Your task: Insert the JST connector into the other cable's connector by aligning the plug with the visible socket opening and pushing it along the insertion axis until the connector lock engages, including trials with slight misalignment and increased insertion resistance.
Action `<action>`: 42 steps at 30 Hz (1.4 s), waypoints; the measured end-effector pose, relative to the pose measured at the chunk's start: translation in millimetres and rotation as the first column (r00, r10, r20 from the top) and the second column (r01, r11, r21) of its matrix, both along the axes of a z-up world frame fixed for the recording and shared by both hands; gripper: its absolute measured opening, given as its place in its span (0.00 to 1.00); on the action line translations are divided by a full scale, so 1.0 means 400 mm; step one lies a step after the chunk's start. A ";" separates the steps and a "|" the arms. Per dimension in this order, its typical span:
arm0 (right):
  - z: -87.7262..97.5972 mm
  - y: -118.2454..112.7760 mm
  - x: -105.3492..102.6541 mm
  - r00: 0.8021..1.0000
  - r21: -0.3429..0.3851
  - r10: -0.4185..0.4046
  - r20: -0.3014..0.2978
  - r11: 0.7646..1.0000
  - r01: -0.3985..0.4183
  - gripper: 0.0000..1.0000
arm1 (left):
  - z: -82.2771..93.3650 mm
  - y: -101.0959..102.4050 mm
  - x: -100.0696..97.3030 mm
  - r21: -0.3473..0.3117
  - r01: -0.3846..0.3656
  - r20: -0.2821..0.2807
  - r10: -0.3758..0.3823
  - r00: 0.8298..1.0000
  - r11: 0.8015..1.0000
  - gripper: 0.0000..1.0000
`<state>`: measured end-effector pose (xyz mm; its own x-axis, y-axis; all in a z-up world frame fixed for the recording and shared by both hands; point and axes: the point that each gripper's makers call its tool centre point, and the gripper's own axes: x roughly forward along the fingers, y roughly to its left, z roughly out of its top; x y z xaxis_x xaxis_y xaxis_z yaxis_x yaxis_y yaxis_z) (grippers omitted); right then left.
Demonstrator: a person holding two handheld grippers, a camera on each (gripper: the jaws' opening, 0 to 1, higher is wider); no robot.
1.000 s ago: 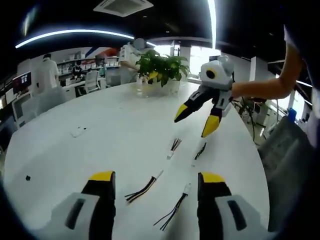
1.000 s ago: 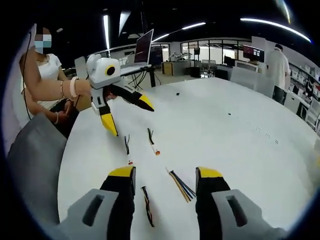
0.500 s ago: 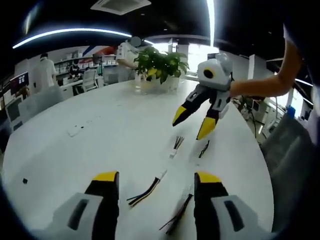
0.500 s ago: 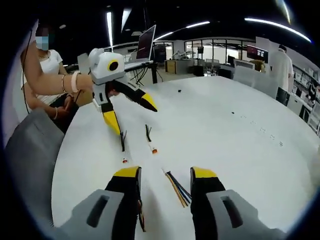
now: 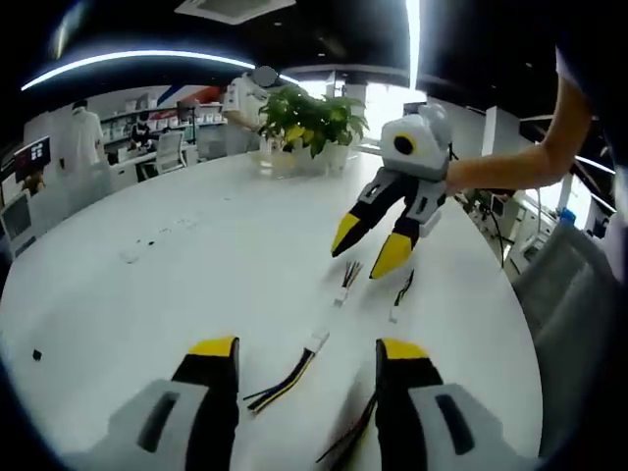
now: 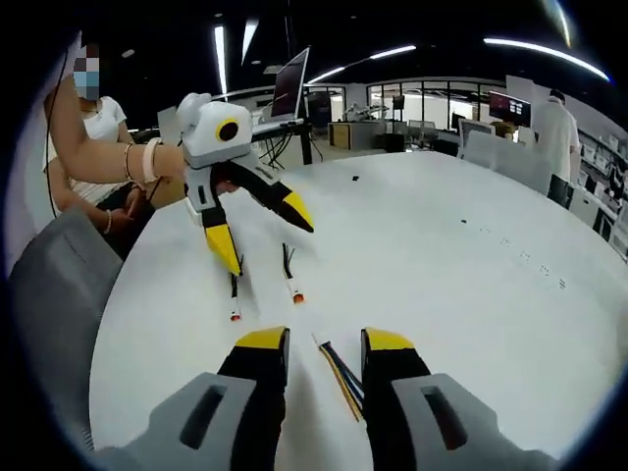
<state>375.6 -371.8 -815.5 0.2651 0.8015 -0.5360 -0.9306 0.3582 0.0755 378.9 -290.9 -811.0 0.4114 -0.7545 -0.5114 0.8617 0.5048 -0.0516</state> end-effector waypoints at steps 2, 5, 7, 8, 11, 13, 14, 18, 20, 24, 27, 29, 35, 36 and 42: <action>-0.004 0.002 -0.002 1.000 -0.003 0.006 -0.002 1.000 -0.006 0.28 | -0.003 -0.002 0.001 -0.002 0.002 -0.003 -0.002 1.000 1.000 0.52; -0.011 0.005 -0.004 1.000 -0.008 0.018 -0.003 1.000 -0.018 0.27 | -0.007 -0.004 0.004 -0.003 0.004 -0.004 -0.004 1.000 1.000 0.52; -0.015 0.006 -0.004 1.000 -0.010 0.023 -0.003 1.000 -0.023 0.26 | -0.011 -0.005 0.004 0.001 0.011 -0.003 -0.011 1.000 1.000 0.48; -0.018 0.007 -0.002 1.000 -0.008 0.017 -0.012 1.000 -0.017 0.27 | -0.013 -0.005 0.004 0.001 0.013 -0.003 -0.013 1.000 1.000 0.48; -0.022 0.010 -0.004 1.000 -0.004 0.023 -0.019 1.000 -0.023 0.25 | -0.019 -0.007 0.004 0.002 0.022 -0.005 -0.022 1.000 1.000 0.47; -0.028 0.011 -0.004 0.999 -0.009 0.027 -0.021 1.000 -0.028 0.25 | -0.021 -0.009 0.003 0.004 0.029 -0.007 -0.028 1.000 1.000 0.45; -0.031 0.011 -0.005 0.999 -0.011 0.031 -0.025 0.999 -0.032 0.24 | -0.023 -0.009 0.003 0.004 0.029 -0.007 -0.029 1.000 1.000 0.44; -0.041 0.015 -0.010 0.998 -0.009 0.044 -0.044 0.999 -0.044 0.25 | -0.030 -0.012 0.004 0.003 0.038 -0.012 -0.038 0.999 0.999 0.44; -0.041 0.016 -0.010 0.998 -0.005 0.050 -0.041 0.999 -0.050 0.25 | -0.035 -0.014 0.002 0.012 0.057 -0.006 -0.057 0.998 0.998 0.41; -0.042 0.017 -0.006 0.998 -0.009 0.061 -0.031 0.998 -0.061 0.24 | -0.034 -0.023 -0.003 -0.003 0.074 -0.012 -0.074 0.997 0.997 0.38; -0.049 0.017 -0.005 0.997 -0.017 0.069 -0.039 0.997 -0.070 0.23 | -0.036 -0.027 -0.006 -0.003 0.092 -0.008 -0.092 0.996 0.996 0.35; -0.056 0.016 -0.008 0.996 -0.029 0.077 -0.044 0.997 -0.078 0.23 | -0.042 -0.027 -0.009 0.010 0.108 -0.005 -0.108 0.994 0.994 0.33; -0.069 0.019 -0.020 0.994 -0.047 0.103 -0.045 0.993 -0.105 0.21 | -0.037 -0.047 -0.022 -0.012 0.157 0.010 -0.156 0.988 0.988 0.26; -0.069 0.019 -0.020 0.994 -0.045 0.103 -0.048 0.993 -0.105 0.21 | -0.036 -0.050 -0.022 -0.017 0.158 0.009 -0.157 0.987 0.987 0.26; -0.069 0.020 -0.017 0.993 -0.047 0.112 -0.045 0.992 -0.114 0.18 | -0.049 -0.052 -0.018 -0.013 0.162 -0.003 -0.162 0.987 0.987 0.25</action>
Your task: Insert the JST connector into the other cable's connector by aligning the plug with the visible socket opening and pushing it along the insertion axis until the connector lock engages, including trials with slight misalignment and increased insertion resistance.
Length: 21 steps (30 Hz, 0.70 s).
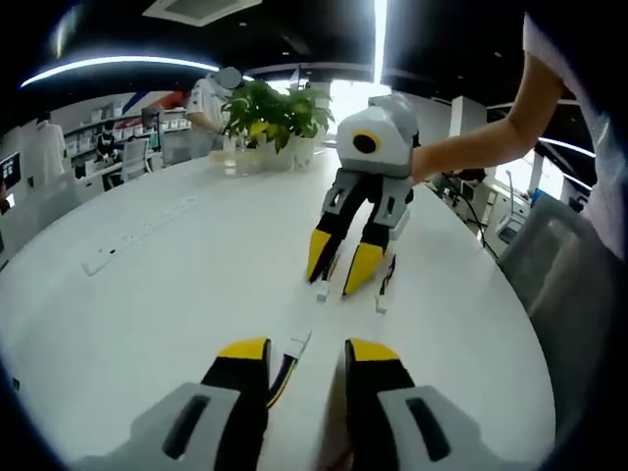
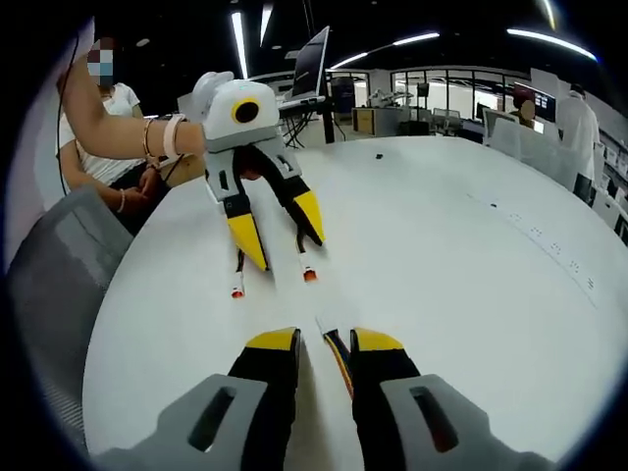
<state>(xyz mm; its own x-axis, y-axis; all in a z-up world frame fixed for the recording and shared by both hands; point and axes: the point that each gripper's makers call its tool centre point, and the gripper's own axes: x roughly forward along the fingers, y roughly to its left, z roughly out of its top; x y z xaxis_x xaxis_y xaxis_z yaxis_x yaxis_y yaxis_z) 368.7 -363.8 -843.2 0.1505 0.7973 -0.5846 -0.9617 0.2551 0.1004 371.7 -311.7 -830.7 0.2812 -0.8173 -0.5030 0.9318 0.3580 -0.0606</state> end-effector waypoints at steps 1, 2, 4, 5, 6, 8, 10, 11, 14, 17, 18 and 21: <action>-0.001 0.000 0.000 1.000 -0.002 0.001 0.000 1.000 -0.001 0.18 | -0.003 0.000 0.000 0.004 0.001 -0.001 -0.001 1.000 1.000 0.25; -0.002 -0.001 0.000 1.000 -0.003 0.003 0.000 1.000 -0.003 0.18 | -0.005 0.001 0.000 0.009 0.002 -0.001 -0.002 1.000 1.000 0.24; -0.003 0.000 0.002 1.000 -0.005 0.010 0.005 1.000 -0.010 0.17 | -0.010 0.003 0.002 0.012 0.005 -0.004 -0.005 1.000 1.000 0.23; -0.002 0.000 0.002 1.000 -0.005 0.012 0.008 1.000 -0.011 0.16 | -0.011 0.002 0.002 0.010 0.007 -0.005 -0.006 1.000 1.000 0.22; -0.002 0.000 0.003 1.000 -0.005 0.012 0.009 1.000 -0.012 0.15 | -0.010 0.001 0.003 0.007 0.007 -0.005 -0.007 1.000 1.000 0.21; -0.004 0.000 0.004 1.000 -0.008 0.014 0.009 1.000 -0.014 0.15 | -0.010 -0.002 0.005 -0.001 0.008 -0.006 -0.008 1.000 1.000 0.20; -0.004 0.000 0.005 1.000 -0.008 0.015 0.010 1.000 -0.015 0.14 | -0.013 -0.002 0.008 0.001 0.008 -0.004 -0.008 1.000 1.000 0.19; -0.004 0.000 0.006 1.000 -0.008 0.017 0.010 1.000 -0.017 0.13 | -0.014 -0.002 0.010 0.000 0.008 -0.005 -0.008 1.000 1.000 0.18; -0.005 0.001 0.008 1.000 -0.006 0.023 0.013 1.000 -0.023 0.11 | -0.024 0.000 0.012 0.012 0.018 0.001 -0.018 1.000 1.000 0.15; -0.005 0.002 0.011 0.999 -0.006 0.028 0.017 1.000 -0.027 0.09 | -0.031 0.001 0.014 0.020 0.021 0.002 -0.021 1.000 1.000 0.13; -0.005 0.003 0.011 0.999 -0.005 0.029 0.019 1.000 -0.029 0.09 | -0.032 0.001 0.016 0.018 0.018 0.000 -0.018 1.000 1.000 0.13; -0.006 0.004 0.013 0.999 -0.003 0.031 0.019 1.000 -0.031 0.08 | -0.035 0.000 0.020 0.014 0.016 -0.002 -0.016 1.000 1.000 0.12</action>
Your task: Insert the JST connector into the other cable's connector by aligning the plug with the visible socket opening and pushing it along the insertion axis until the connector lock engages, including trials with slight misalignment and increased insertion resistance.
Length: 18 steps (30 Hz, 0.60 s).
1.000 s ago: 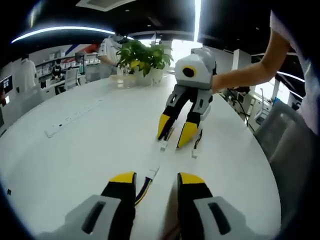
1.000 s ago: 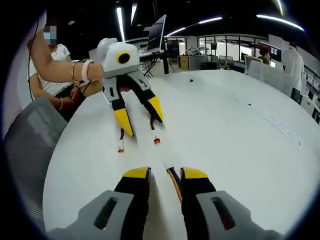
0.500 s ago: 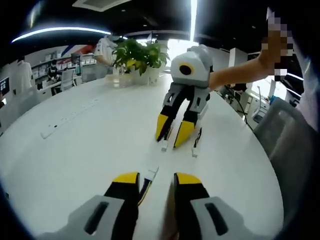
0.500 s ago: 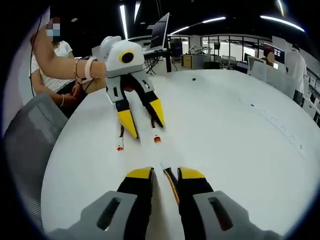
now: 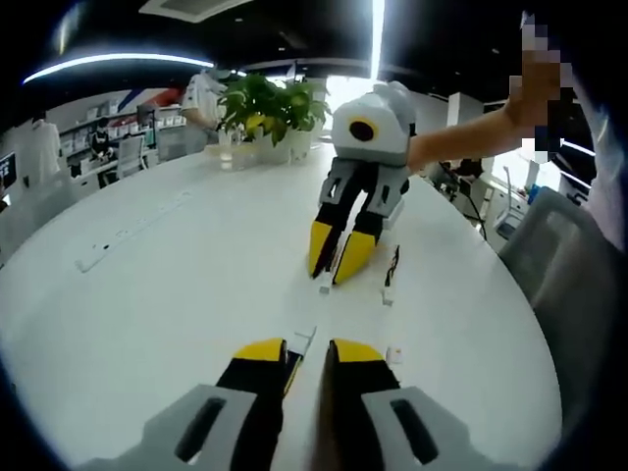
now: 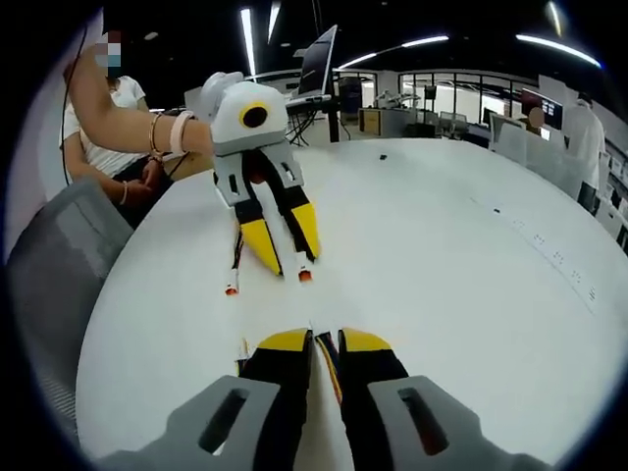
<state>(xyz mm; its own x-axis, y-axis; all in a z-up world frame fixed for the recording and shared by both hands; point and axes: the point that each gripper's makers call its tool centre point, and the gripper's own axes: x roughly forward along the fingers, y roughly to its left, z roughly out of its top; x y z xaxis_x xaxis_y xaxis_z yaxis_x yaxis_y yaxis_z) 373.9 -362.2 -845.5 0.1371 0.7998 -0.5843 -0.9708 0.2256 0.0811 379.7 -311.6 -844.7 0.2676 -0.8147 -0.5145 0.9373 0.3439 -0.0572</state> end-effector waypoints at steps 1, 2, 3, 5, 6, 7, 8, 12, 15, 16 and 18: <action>0.000 0.001 -0.001 1.000 0.002 0.005 0.002 1.000 -0.005 0.06 | -0.001 -0.001 0.001 0.003 0.001 0.003 -0.001 1.000 1.000 0.11; 0.000 0.001 -0.002 1.000 0.000 0.006 0.001 1.000 -0.006 0.06 | 0.000 -0.002 0.001 0.001 0.003 0.007 -0.003 1.000 1.000 0.11; 0.000 0.002 -0.002 1.000 0.000 0.005 0.000 1.000 -0.005 0.05 | -0.001 -0.003 0.001 0.000 0.004 0.006 -0.004 1.000 1.000 0.10; 0.000 0.003 -0.003 1.000 0.001 0.004 -0.003 1.000 -0.004 0.05 | -0.001 -0.005 0.002 0.002 0.008 0.011 -0.008 1.000 1.000 0.08; 0.000 0.003 -0.003 1.000 0.001 0.006 -0.003 1.000 -0.006 0.05 | -0.002 -0.005 0.003 0.009 0.010 0.016 -0.010 1.000 1.000 0.07; 0.000 0.003 -0.003 1.000 0.002 0.007 -0.003 1.000 -0.007 0.05 | -0.001 -0.007 0.005 0.011 0.016 0.030 -0.017 0.999 1.000 0.06; 0.000 0.003 -0.003 1.000 0.003 0.006 -0.005 1.000 -0.006 0.05 | -0.003 -0.006 0.004 0.015 0.016 0.030 -0.016 0.999 1.000 0.04; 0.000 0.003 -0.002 1.000 0.001 0.008 -0.003 1.000 -0.008 0.05 | -0.004 -0.011 -0.001 0.016 0.029 0.038 -0.030 0.999 0.999 0.01; 0.000 0.004 -0.001 1.000 -0.002 0.011 0.000 1.000 -0.011 0.05 | -0.004 -0.014 -0.007 0.021 0.045 0.053 -0.047 0.998 0.999 0.01; -0.001 0.004 -0.001 1.000 -0.003 0.012 0.001 1.000 -0.012 0.05 | -0.004 -0.014 -0.007 0.021 0.046 0.053 -0.047 0.997 0.999 0.01; -0.001 0.004 0.000 1.000 -0.005 0.016 0.005 1.000 -0.016 0.05 | -0.005 -0.014 -0.006 0.020 0.051 0.054 -0.052 0.997 0.998 0.01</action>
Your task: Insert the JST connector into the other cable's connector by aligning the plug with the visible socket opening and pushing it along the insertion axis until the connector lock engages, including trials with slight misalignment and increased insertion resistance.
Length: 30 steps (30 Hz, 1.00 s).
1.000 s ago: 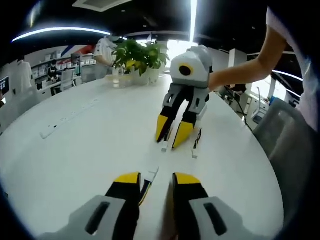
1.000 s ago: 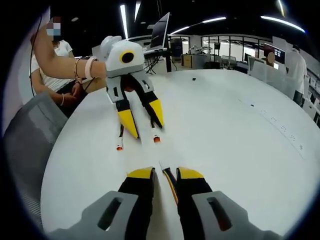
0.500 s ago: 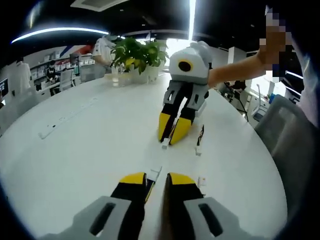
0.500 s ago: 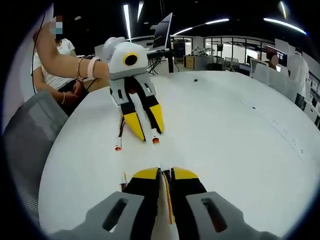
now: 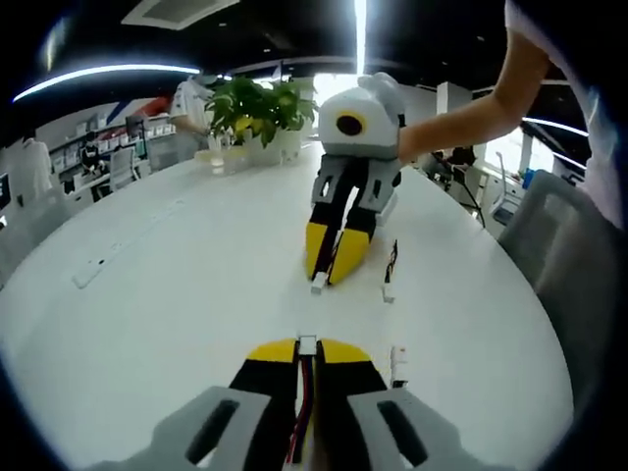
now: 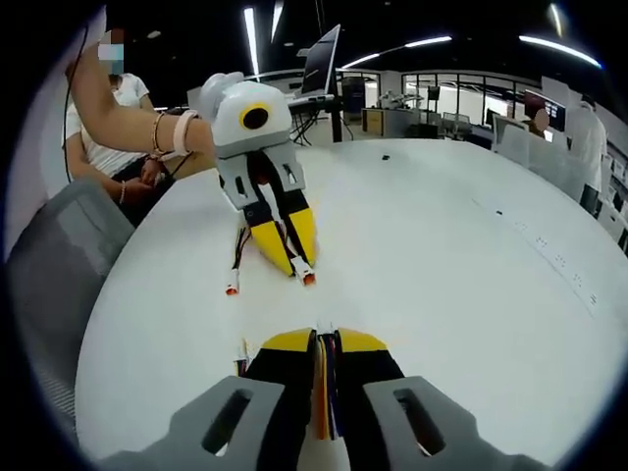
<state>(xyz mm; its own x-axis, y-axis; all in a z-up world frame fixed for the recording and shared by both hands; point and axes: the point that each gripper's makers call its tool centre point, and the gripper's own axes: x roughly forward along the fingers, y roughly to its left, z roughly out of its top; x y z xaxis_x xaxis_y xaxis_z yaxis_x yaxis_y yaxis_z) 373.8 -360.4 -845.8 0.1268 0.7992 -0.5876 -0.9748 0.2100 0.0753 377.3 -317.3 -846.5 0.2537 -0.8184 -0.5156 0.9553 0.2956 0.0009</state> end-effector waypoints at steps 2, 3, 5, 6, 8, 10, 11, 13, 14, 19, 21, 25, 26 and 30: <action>0.000 0.000 -0.001 1.000 -0.003 0.005 0.002 1.000 -0.005 0.05 | 0.000 0.000 -0.001 0.003 0.008 0.006 -0.008 1.000 1.000 0.01; 0.001 0.001 -0.002 1.000 -0.006 0.012 0.008 1.000 -0.012 0.05 | 0.001 0.000 -0.004 0.007 0.020 0.012 -0.020 1.000 1.000 0.00; 0.001 0.003 -0.007 1.000 -0.009 0.026 0.009 1.000 -0.025 0.05 | 0.001 0.001 -0.006 0.012 0.032 0.019 -0.032 0.999 0.999 0.00; 0.002 0.004 -0.009 0.999 -0.009 0.032 0.010 0.999 -0.031 0.05 | 0.002 0.001 -0.007 0.012 0.035 0.018 -0.036 0.999 0.999 0.00; 0.004 0.007 -0.014 0.999 -0.012 0.046 0.018 0.999 -0.046 0.04 | 0.004 0.003 -0.008 0.019 0.047 0.024 -0.047 0.999 0.999 0.00; 0.009 0.011 -0.018 0.998 -0.012 0.059 0.027 0.998 -0.058 0.04 | 0.004 0.005 -0.011 0.029 0.060 0.024 -0.061 0.998 0.998 0.00; 0.011 0.013 -0.019 0.998 -0.011 0.063 0.030 0.998 -0.063 0.04 | 0.004 0.006 -0.013 0.035 0.068 0.025 -0.068 0.997 0.997 0.00; 0.019 0.021 -0.024 0.996 -0.004 0.081 0.042 0.997 -0.081 0.04 | 0.007 0.006 -0.017 0.037 0.081 0.023 -0.082 0.996 0.996 0.00; 0.021 0.023 -0.025 0.995 -0.001 0.084 0.044 0.996 -0.084 0.04 | 0.009 0.006 -0.018 0.036 0.083 0.016 -0.084 0.996 0.996 0.00; 0.029 0.038 -0.033 0.994 0.009 0.102 0.042 0.995 -0.103 0.04 | 0.035 -0.003 -0.029 0.031 0.110 0.004 -0.110 0.994 0.993 0.00; 0.032 0.041 -0.034 0.993 0.011 0.110 0.049 0.994 -0.111 0.04 | 0.044 -0.007 -0.032 0.029 0.118 0.008 -0.118 0.993 0.993 0.00; 0.039 0.049 -0.035 0.991 0.012 0.120 0.064 0.993 -0.121 0.04 | 0.055 -0.013 -0.035 0.031 0.127 0.014 -0.127 0.992 0.991 0.00; 0.042 0.051 -0.036 0.990 0.016 0.123 0.067 0.992 -0.125 0.04 | 0.058 -0.015 -0.037 0.030 0.131 0.017 -0.132 0.991 0.991 0.00; 0.054 0.057 -0.040 0.987 0.021 0.138 0.081 0.990 -0.140 0.04 | 0.071 -0.024 -0.044 0.027 0.150 0.021 -0.151 0.988 0.988 0.00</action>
<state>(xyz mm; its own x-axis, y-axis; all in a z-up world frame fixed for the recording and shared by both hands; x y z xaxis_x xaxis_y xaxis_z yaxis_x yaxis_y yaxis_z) 357.9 -337.4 -824.2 0.0581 0.8273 -0.5587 -0.9975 0.0706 0.0008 359.5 -327.0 -818.1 0.1408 -0.8351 -0.5317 0.9885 0.1481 0.0292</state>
